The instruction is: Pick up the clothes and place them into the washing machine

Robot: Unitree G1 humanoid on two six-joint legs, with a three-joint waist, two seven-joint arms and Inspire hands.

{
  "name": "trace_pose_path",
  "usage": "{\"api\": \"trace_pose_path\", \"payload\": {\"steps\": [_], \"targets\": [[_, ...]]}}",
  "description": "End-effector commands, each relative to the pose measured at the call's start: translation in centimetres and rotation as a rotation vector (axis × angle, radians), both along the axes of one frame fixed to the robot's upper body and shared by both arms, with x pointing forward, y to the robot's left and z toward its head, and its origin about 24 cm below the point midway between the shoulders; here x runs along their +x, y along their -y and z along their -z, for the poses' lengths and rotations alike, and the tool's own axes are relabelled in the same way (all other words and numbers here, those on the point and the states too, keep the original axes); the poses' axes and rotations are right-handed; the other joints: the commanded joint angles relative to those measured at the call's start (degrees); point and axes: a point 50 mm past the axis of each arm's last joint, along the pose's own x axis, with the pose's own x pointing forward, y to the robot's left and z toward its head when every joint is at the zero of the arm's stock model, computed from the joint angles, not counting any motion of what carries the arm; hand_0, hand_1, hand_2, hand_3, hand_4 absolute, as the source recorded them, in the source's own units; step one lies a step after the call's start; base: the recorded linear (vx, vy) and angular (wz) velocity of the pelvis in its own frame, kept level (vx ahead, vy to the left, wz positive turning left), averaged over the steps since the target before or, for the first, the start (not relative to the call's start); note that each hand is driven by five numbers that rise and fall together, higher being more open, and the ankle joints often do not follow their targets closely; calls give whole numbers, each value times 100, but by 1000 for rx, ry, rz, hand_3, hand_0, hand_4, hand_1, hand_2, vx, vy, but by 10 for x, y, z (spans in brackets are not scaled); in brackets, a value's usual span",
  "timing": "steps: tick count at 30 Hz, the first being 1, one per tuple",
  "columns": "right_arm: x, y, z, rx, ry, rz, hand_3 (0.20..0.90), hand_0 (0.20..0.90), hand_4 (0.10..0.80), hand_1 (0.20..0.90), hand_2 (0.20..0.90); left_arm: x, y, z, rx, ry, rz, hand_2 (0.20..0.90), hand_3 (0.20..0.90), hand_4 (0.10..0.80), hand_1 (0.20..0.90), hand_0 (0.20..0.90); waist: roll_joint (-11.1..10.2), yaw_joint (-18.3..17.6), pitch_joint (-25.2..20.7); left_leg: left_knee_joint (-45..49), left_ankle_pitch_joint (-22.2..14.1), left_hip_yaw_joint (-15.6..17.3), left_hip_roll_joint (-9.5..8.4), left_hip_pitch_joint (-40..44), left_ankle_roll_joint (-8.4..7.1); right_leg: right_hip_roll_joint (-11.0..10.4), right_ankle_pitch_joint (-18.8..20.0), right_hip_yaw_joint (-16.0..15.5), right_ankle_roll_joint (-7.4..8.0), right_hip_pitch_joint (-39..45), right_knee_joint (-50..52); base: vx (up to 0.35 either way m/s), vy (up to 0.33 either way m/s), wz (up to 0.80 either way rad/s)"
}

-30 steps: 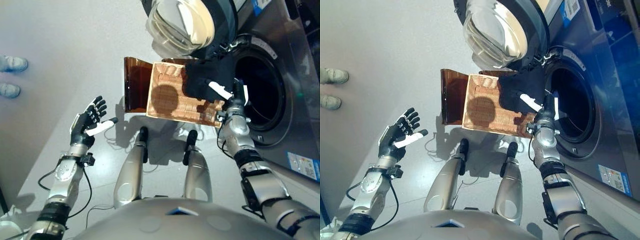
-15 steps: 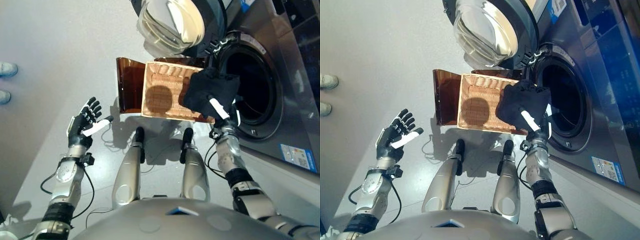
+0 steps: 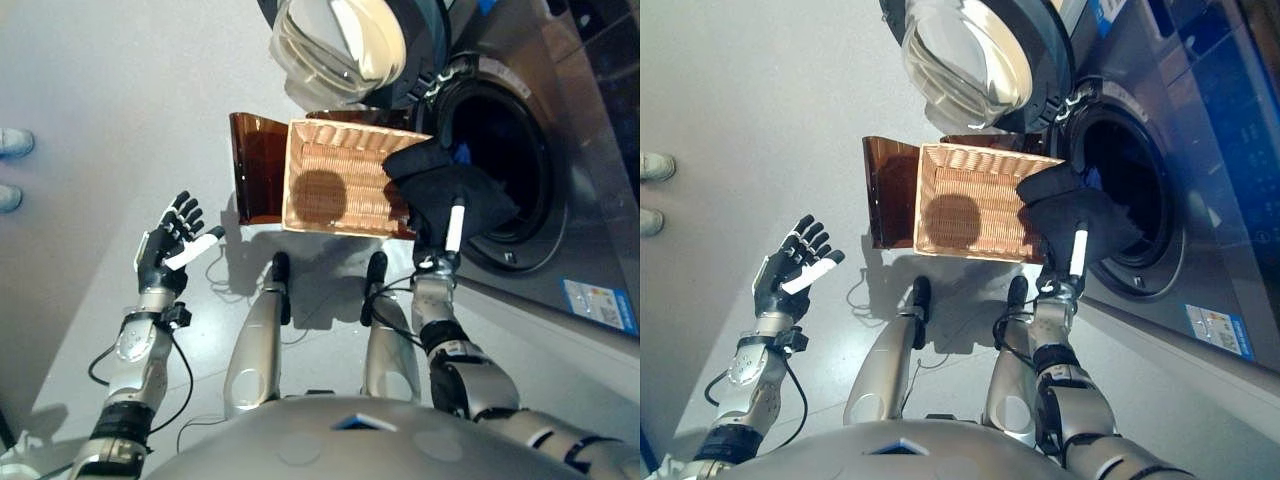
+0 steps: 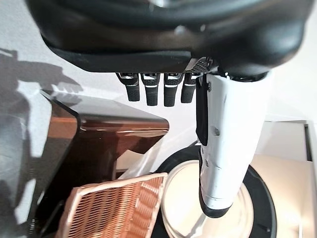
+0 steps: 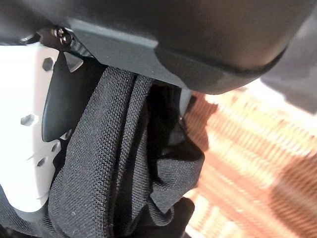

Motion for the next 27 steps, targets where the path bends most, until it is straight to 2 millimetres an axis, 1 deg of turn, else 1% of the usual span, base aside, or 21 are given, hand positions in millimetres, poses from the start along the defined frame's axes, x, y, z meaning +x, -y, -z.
{"api": "trace_pose_path", "payload": {"steps": [1,7,10,13,16,17,18,19,20,21,22,23,24,25,27], "targets": [[16,30,-34,-54,191,159,200,200,300,200,200,3,-5,-23,8,123,11,900,900,800,900,900,195,21,-161,-682,602,-226,5,-278,-268,28,-263,-68,-108,-124,141,0,0,0],[28,42,-45,-56,177,204,200,200,300,200,200,5,2,-26,0,134,67,900,900,800,900,900,296,73,-194,-614,576,-197,14,-406,-275,7,-326,-13,-127,-336,327,-12,4,-3],[29,46,-49,-21,188,275,200,200,300,200,200,6,3,-29,-3,147,74,900,900,800,900,900,369,89,-146,-596,585,-183,9,-492,-292,0,-371,6,-136,-460,430,-25,2,1],[30,48,-50,-13,171,298,200,200,300,200,200,6,4,-31,-5,155,81,900,900,800,900,900,420,104,-102,-552,589,-180,5,-561,-301,3,-413,16,-154,-545,531,-28,-2,0],[38,60,-65,-71,173,294,200,200,300,200,200,5,6,-36,7,175,103,900,900,800,900,900,530,145,-7,-415,569,-183,-8,-727,-295,-26,-475,45,-183,-752,751,-46,-7,2],[38,60,-65,-72,173,294,200,200,300,200,200,5,6,-36,6,176,103,900,900,800,900,900,531,145,-11,-402,563,-182,-9,-742,-295,-27,-481,48,-182,-769,766,-49,17,7],[42,65,-74,-94,185,297,200,200,300,200,200,4,6,-39,7,183,114,900,900,800,900,900,590,162,27,-291,536,-159,-19,-839,-290,-34,-515,74,-195,-904,906,70,7,7],[43,66,-76,-102,188,295,200,200,300,200,200,3,7,-40,4,189,121,900,900,800,900,900,596,167,3,-265,368,-180,-27,-798,-304,-38,-676,108,-174,-882,958,-40,18,7],[43,70,-78,-117,190,297,200,200,300,200,200,3,7,-42,9,195,126,900,900,800,900,900,616,162,52,-183,482,-156,-28,-928,-287,-53,-555,114,-204,-1007,1019,82,-3,6],[44,73,-82,-136,191,297,200,200,300,200,200,2,6,-43,14,197,129,900,900,800,900,900,621,164,12,-153,336,-173,-29,-908,-304,-58,-693,146,-184,-1002,1082,-129,20,3],[46,77,-87,-149,194,303,200,200,300,200,200,3,6,-45,14,203,134,900,900,800,900,900,642,167,44,-107,461,-143,-23,-1038,-286,-71,-574,133,-214,-1127,1113,81,-1,3],[47,79,-89,-155,194,308,200,200,300,200,200,3,6,-45,11,204,133,900,900,800,900,900,641,170,-3,-105,320,-160,-24,-1001,-304,-71,-710,152,-188,-1101,1146,-119,19,1],[49,82,-94,-165,199,309,200,200,300,200,200,3,6,-47,11,211,136,900,900,800,900,900,661,179,31,-77,455,-125,-23,-1108,-285,-72,-578,148,-217,-1209,1166,86,-3,2],[50,85,-98,-184,200,310,200,200,300,200,200,3,5,-49,15,217,139,900,900,800,900,900,659,180,-13,-68,318,-139,-22,-1078,-301,-65,-710,181,-192,-1195,1201,0,0,0],[54,94,-112,-254,206,291,200,200,300,200,200,3,1,-54,26,234,142,900,900,800,900,900,652,194,-10,32,281,-132,-12,-1182,-281,-59,-729,216,-213,-1343,1337,36,-8,-1]]}}
